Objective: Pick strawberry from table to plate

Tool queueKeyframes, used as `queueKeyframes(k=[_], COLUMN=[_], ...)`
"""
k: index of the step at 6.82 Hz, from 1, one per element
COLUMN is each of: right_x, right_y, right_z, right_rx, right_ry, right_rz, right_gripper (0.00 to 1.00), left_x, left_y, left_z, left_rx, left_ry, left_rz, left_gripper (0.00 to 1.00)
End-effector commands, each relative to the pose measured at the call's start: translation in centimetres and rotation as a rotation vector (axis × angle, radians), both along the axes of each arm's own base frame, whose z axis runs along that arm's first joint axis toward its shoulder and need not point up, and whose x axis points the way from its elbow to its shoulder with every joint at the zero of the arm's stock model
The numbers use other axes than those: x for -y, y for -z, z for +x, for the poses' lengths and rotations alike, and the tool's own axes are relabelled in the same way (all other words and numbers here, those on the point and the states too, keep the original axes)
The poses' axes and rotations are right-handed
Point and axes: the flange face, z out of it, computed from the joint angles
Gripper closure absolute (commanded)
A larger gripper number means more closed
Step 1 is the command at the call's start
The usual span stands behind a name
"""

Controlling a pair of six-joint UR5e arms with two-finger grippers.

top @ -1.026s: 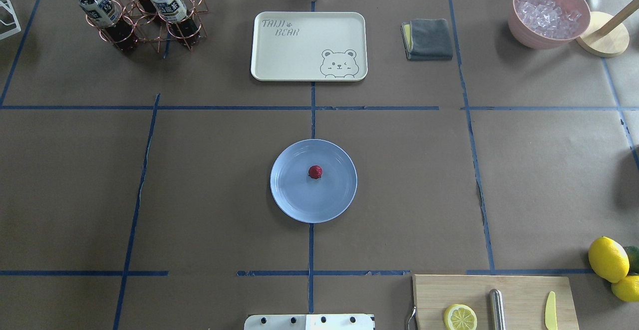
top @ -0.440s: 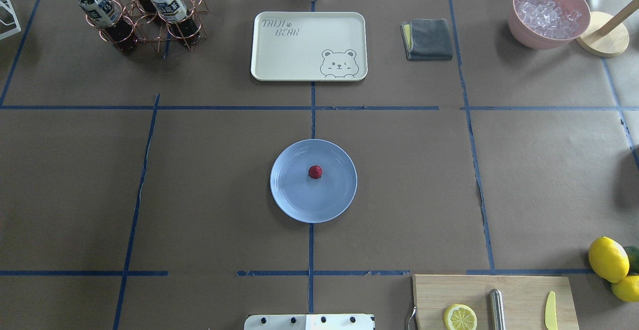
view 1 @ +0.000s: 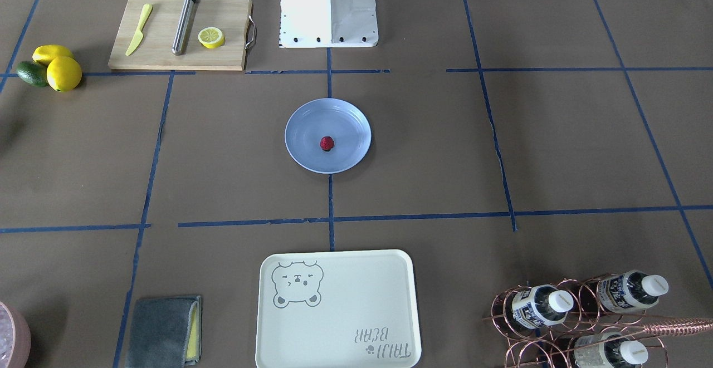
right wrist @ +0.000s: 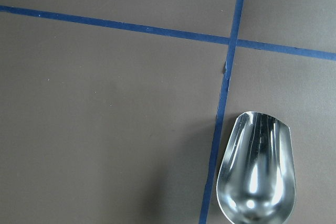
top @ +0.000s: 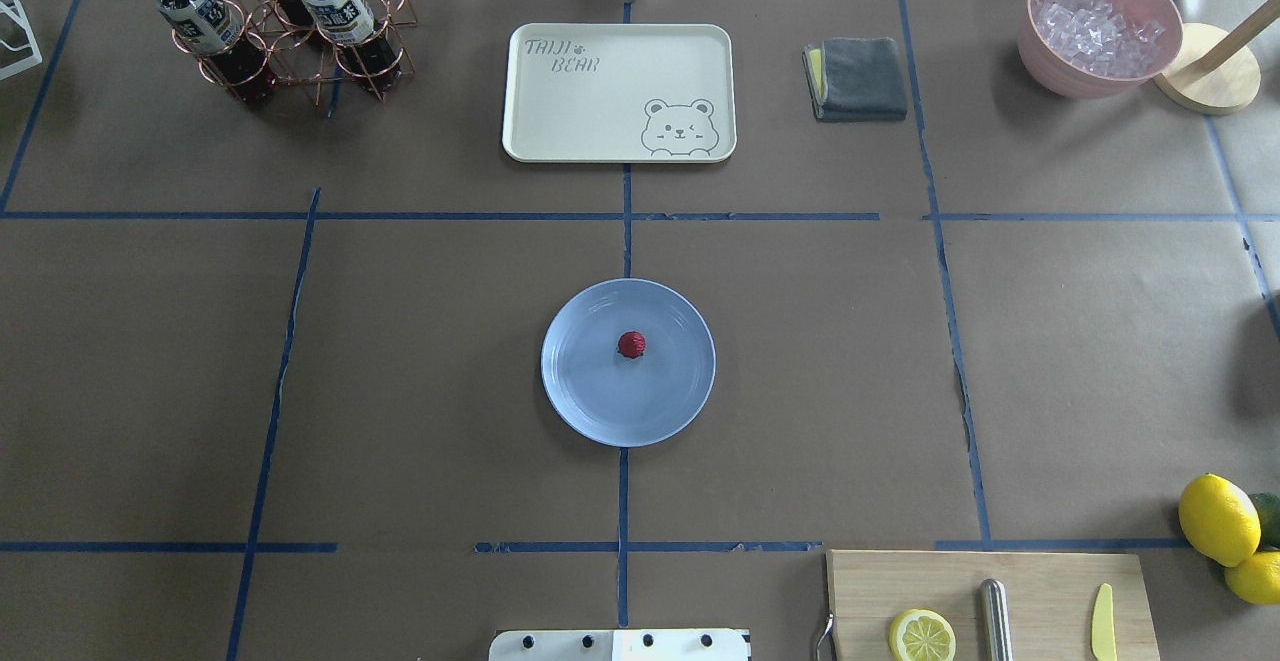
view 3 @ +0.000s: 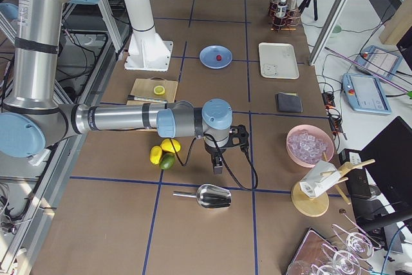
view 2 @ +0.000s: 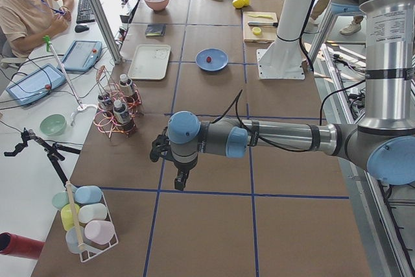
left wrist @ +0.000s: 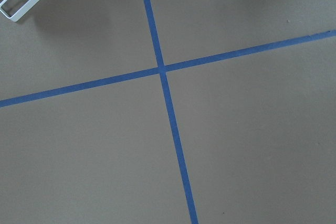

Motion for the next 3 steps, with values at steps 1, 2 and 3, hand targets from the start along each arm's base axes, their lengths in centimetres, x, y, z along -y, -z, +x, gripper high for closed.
queueKeyframes(k=[1,2,3], right_x=[-0.02,-0.02,-0.02], right_y=[-0.05,-0.05,0.03], right_z=[0.01,0.01,0.01], right_rx=[-0.002,-0.002,-0.001], right_ry=[0.000,0.000,0.001], right_rz=[0.000,0.000,0.002], right_gripper=[0.00,0.00,0.00], left_x=[-0.09,0.05,0.46], left_y=[-0.13,0.05,0.48], left_z=[0.00,-0.02,0.02], left_rx=[0.000,0.003,0.008], left_ry=[0.000,0.000,-0.003], left_rz=[-0.003,0.000,0.010], left_gripper=[0.00,0.00,0.00])
